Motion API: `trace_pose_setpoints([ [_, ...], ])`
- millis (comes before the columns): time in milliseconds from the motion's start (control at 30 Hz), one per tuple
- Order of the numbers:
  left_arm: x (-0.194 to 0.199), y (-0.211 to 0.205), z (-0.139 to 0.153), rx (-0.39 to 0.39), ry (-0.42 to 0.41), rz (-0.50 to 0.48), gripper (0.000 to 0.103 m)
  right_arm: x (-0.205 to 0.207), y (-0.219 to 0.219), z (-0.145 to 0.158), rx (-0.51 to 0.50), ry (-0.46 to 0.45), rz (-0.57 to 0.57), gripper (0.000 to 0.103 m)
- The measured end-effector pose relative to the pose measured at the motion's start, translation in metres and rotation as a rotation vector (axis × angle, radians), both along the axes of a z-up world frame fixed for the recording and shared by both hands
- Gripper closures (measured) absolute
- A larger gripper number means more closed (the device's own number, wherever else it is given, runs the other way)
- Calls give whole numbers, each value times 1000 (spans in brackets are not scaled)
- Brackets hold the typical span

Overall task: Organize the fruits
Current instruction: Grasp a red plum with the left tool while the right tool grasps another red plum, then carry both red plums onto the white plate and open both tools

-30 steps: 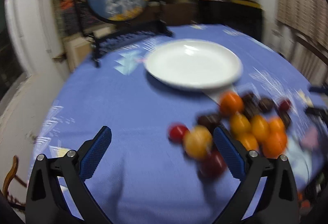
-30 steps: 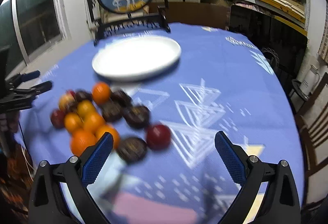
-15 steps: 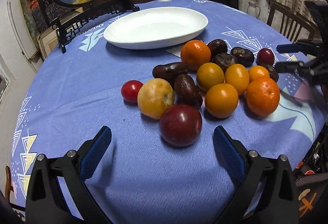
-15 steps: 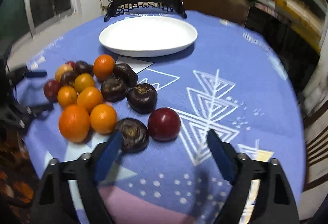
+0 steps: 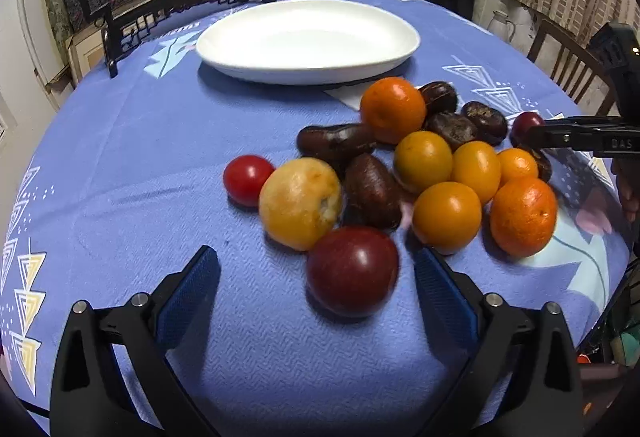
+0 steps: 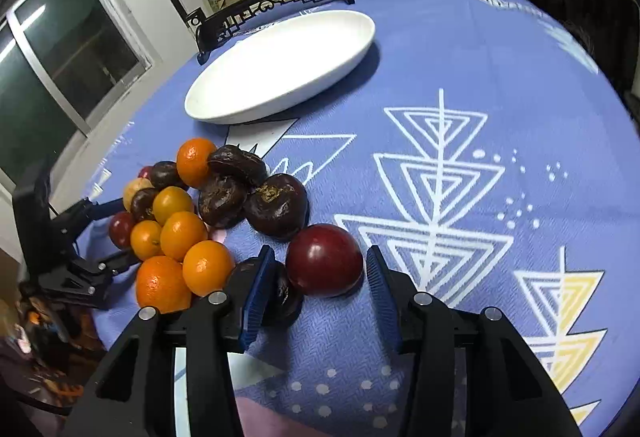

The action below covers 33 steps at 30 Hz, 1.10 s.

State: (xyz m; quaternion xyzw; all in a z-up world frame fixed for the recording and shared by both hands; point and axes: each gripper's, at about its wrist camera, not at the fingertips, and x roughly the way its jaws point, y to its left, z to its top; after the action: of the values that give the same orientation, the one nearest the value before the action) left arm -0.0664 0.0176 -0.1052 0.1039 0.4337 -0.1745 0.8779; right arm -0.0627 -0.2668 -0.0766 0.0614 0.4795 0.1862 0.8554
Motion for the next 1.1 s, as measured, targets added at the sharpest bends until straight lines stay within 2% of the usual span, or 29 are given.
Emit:
trace_pose_setpoints([
  [33, -1, -3, 1, -4, 1, -18, 24, -1, 1, 0, -10, -14, -5, 62],
  [67, 0, -6, 0, -8, 18, -30, 40, -2, 1, 1, -21, -22, -6, 65],
  [133, 1, -8, 1, -10, 11, -17, 54, -4, 2, 2, -31, -39, -5, 66],
  [167, 0, -8, 2, -21, 14, -25, 64, -4, 3, 3, -39, -48, -4, 66],
  [267, -2, -6, 5, -38, 28, -21, 65, -9, 5, 6, -49, -73, 4, 66],
  [400, -8, -3, 13, -41, 5, -18, 65, -14, 3, 17, -46, -100, 8, 66],
  [600, 3, -3, 60, -45, -114, 2, 65, -5, 8, 51, -46, -176, 25, 66],
  [700, 29, -10, 90, -39, -188, 44, 65, 4, 14, 82, -28, -265, 35, 66],
  [833, 73, -18, 112, -44, -207, 115, 65, 33, 27, 117, -10, -353, 56, 66],
  [933, 106, -28, 115, -21, -208, 152, 65, 66, 42, 122, -15, -353, 62, 66],
  [1100, 152, -44, 101, 44, -173, 180, 65, 116, 69, 105, -32, -286, 80, 66],
])
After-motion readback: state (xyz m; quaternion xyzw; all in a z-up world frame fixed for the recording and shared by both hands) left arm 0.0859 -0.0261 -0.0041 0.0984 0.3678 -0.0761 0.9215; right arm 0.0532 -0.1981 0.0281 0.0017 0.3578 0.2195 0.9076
